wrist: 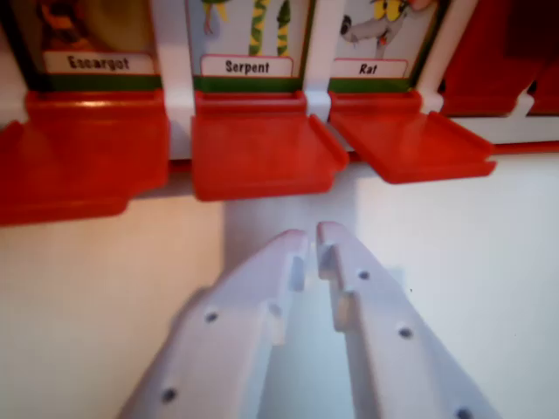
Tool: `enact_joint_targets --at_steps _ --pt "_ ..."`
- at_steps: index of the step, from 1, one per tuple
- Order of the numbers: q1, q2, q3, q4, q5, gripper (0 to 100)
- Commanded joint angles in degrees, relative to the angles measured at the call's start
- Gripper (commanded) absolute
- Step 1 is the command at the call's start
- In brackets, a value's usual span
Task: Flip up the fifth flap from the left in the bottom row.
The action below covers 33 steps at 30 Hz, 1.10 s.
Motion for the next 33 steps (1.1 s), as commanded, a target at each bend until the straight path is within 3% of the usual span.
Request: enact_joint_targets --at_steps 1,20,33 --pt "-0.8 -0.7 -6.4 -1.7 0.0 1" --pt "-2.5 -6.2 -14.1 -1.8 1.14 1" --pt "-4.0 -10.9 -20.1 -0.5 2.99 1"
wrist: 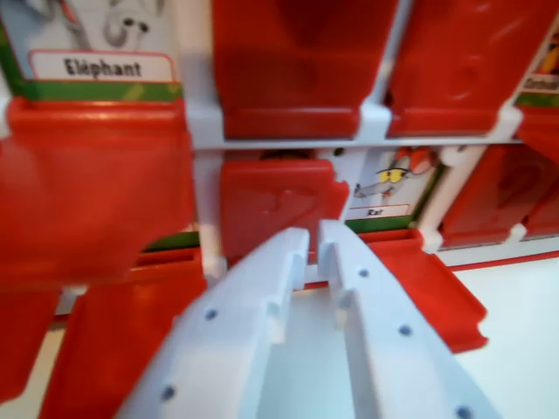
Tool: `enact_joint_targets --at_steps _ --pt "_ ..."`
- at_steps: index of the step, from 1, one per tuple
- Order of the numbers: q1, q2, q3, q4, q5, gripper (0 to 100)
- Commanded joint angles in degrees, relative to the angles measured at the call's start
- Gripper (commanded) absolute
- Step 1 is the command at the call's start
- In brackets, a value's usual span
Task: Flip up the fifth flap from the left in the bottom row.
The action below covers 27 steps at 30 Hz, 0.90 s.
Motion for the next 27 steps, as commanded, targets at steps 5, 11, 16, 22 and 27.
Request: enact_joint_targets --at_steps 5,11,16,22,27 --pt "-0.9 -3.8 -9.1 -0.9 0.7 1" --pt "-0.7 -5.1 -10.4 -1.3 0.09 1" --pt "-0.5 -0.4 -11.2 3.4 0.79 1" --pt "-0.3 11.8 -12.7 13.4 2.72 1" --pt "-0.6 28.6 -10.7 25.2 4.22 1"
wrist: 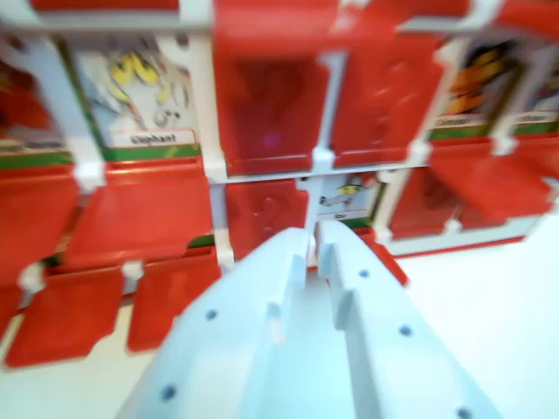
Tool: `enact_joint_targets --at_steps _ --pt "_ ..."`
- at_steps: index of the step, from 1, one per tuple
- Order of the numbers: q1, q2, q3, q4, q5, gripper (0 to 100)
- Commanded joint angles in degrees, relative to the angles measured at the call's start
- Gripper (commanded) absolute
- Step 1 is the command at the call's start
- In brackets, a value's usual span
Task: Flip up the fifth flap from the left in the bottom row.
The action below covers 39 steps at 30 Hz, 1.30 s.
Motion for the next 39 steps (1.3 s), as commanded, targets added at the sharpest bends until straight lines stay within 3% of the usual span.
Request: enact_joint_targets --at_steps 1,7,10,15,18,21,24,39 --pt "-0.4 19.6 -3.1 9.1 0.97 1" --pt "-2.3 51.1 6.1 29.1 1.93 1" --pt "-3.6 63.5 6.9 41.2 3.25 1" --pt "-4.3 74.5 5.7 53.3 4.13 1" --pt "-4.7 79.1 5.2 56.8 4.48 1" --pt "-5.5 79.8 3.1 60.6 6.5 1" --pt "-5.3 79.8 2.4 62.5 7.21 1" --pt "-4.9 79.8 4.1 60.8 7.56 1"
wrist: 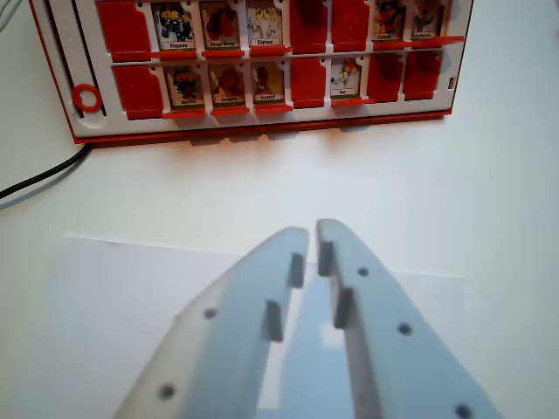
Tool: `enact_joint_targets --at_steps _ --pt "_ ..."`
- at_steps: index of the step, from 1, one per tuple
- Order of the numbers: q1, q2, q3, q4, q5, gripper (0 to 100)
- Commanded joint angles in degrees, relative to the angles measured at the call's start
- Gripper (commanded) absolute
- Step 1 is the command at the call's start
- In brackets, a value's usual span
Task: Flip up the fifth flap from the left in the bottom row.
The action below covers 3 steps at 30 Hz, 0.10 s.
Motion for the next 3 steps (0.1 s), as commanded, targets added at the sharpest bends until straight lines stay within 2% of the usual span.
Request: enact_joint_targets --at_steps 1,3 --pt "0.1 0.2 -1.9 -1.7 0.26 1" --pt "0.3 0.2 -1.9 -1.7 0.35 1"
